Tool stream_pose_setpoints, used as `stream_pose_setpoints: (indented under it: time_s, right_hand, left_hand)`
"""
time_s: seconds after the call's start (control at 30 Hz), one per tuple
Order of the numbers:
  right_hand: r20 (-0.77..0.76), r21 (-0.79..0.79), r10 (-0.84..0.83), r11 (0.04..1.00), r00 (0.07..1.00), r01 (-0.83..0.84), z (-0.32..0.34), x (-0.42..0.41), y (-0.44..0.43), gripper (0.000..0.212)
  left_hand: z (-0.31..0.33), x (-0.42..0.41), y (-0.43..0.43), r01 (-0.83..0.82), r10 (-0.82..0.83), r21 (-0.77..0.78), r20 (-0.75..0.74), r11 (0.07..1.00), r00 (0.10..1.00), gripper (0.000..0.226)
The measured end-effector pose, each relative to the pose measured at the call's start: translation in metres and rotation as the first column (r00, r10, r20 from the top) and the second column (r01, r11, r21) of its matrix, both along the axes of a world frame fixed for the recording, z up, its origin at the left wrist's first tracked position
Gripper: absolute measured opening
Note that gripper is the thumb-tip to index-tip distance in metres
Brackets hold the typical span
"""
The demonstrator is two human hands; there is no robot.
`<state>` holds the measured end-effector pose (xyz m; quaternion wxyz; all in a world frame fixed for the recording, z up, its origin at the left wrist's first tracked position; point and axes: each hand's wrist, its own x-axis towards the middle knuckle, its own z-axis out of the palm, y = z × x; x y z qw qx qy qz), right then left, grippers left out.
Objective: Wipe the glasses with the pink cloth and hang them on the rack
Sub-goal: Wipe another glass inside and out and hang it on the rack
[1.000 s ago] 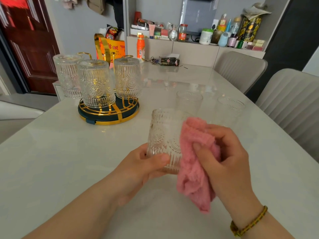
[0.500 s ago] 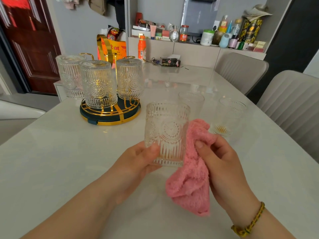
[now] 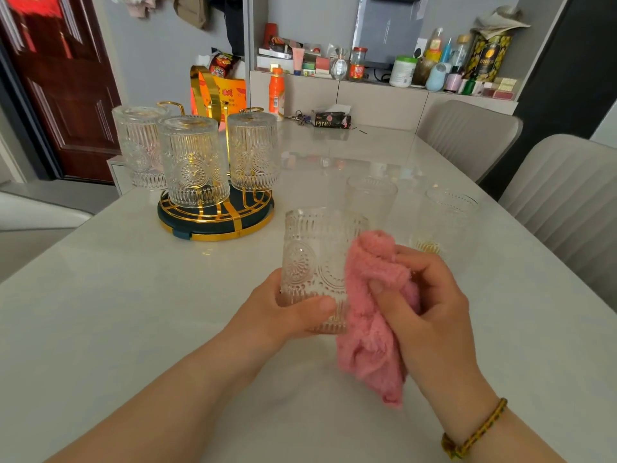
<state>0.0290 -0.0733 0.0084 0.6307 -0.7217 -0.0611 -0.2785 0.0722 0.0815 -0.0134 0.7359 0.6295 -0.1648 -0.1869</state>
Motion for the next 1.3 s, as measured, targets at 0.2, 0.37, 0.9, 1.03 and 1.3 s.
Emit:
stream_pose_setpoints:
  time_s: [0.2, 0.37, 0.9, 1.03, 1.3]
  right_hand:
    - [-0.204, 0.2, 0.118, 0.977, 0.972, -0.076, -0.003, 0.008, -0.003, 0.02]
    - [-0.183, 0.0, 0.201, 0.979, 0.962, -0.204, -0.006, 0.001, 0.005, 0.018]
    - [-0.291, 0.089, 0.216, 0.976, 0.932, -0.199, -0.001, 0.002, -0.002, 0.019]
    - [-0.11, -0.049, 0.094, 0.994, 0.99, -0.1, 0.001, -0.003, 0.002, 0.02]
    - [-0.223, 0.262, 0.118, 0.963, 0.968, -0.057, 0.0, 0.006, -0.005, 0.01]
  left_hand:
    - [0.003, -0.003, -0.002, -0.003, -0.001, -0.137, -0.023, 0.991, 1.0, 0.102]
    - [0.004, 0.005, 0.005, -0.044, 0.023, -0.201, -0.108, 0.978, 0.994, 0.085]
    - [0.005, 0.001, 0.004, -0.007, -0.001, -0.147, -0.051, 0.989, 0.999, 0.091]
    - [0.003, 0.002, 0.002, -0.052, 0.052, -0.011, -0.018, 0.999, 0.999, 0.077]
    - [0.005, -0.004, -0.001, 0.067, -0.076, -0.156, -0.057, 0.986, 0.995, 0.09]
